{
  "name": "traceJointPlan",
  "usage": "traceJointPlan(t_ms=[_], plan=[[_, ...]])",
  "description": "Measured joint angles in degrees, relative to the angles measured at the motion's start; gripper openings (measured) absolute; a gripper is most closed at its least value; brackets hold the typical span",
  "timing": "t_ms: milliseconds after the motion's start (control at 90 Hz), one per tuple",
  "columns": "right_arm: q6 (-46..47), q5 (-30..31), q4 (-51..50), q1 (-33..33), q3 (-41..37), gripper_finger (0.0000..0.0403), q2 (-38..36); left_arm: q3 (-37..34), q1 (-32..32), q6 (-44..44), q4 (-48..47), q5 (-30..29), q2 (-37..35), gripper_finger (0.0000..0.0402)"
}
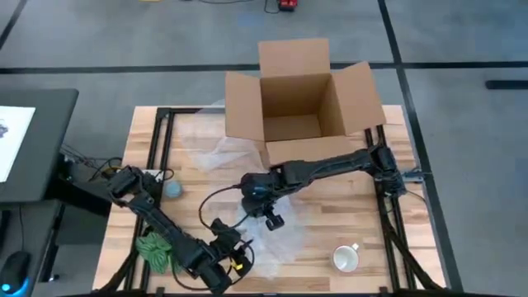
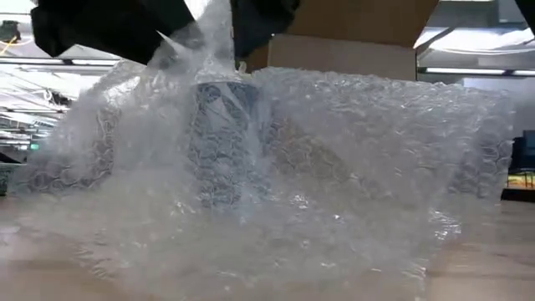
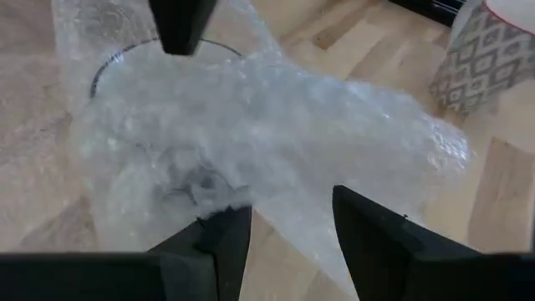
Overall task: Wrap mug
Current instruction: Wrap the white blue mug with bubble wrap
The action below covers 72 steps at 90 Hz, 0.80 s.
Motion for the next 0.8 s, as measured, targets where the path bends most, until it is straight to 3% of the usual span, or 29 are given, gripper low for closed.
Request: traceJointPlan(t_ms=[300, 433, 644, 800], plan=[[1.4, -0.4, 1.7, -0.7, 0.0, 0.0, 5.9, 3.9, -1.1, 1.6, -1.5, 0.1, -0.9, 0.0148], [1.8, -0.8, 2.4, -1.5, 0.1, 0.0, 9.5, 10.0, -1.1, 12.8, -2.1, -2.1, -2.4, 0.0148], [4.4, -1.0, 2.5, -2.9, 0.3, 0.0, 11.5, 19.7, -1.1, 38.0, -1.5, -8.1, -2.8, 0.0148], [5.5, -1.0, 5.2, -3.5, 0.2, 0.0, 11.6, 20.8, -1.1, 44.4, -1.4, -9.7, -2.8, 0.0148]])
